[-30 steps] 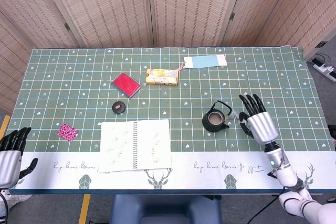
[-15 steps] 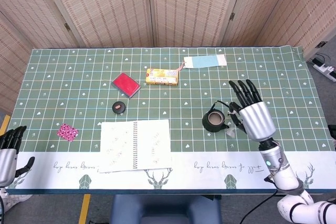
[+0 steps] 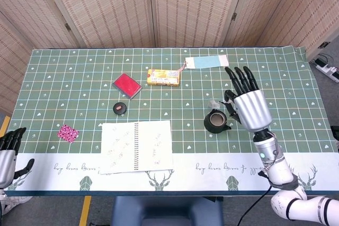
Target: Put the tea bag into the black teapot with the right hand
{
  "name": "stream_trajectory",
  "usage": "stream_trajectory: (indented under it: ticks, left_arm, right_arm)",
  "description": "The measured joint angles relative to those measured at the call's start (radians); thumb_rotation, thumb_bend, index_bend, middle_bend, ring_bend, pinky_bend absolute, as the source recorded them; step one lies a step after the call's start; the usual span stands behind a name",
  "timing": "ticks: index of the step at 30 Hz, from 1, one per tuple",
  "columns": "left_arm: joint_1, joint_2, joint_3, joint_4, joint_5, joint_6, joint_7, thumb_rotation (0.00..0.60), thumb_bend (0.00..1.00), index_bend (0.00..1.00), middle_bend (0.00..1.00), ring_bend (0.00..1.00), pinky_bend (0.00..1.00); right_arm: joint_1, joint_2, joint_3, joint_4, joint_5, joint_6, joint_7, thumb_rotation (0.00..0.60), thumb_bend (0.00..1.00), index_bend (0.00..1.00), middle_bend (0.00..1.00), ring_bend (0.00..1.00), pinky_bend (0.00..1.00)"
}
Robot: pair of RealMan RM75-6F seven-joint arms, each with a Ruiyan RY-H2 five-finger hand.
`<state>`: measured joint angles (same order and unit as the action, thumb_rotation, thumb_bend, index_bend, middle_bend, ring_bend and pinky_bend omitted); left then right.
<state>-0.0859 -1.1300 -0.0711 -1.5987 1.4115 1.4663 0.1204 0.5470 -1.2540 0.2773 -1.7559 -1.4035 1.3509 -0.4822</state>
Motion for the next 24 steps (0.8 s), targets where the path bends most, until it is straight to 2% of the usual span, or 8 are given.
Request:
stream_trajectory:
  ticks: [14,24]
  left_arm:
    - [0.005,0.001,0.006,-0.010,0.004,0.010,0.012,0.600,0.28,0.00,0.06,0.07,0.12]
    - [0.004,0.002,0.004,-0.010,0.002,0.008,0.013,0.600,0.28,0.00,0.06,0.07,0.12]
  right_arm:
    - [0.033,-0.072,-0.004,0.141,0.045,-0.043,-0.012,0.600,0.47,0.67,0.09,0.01,0.00]
    - [0.044,-0.095,-0.008,0.175,0.065,-0.059,-0.010,0.600,0.47,0.67,0.09,0.01,0.00]
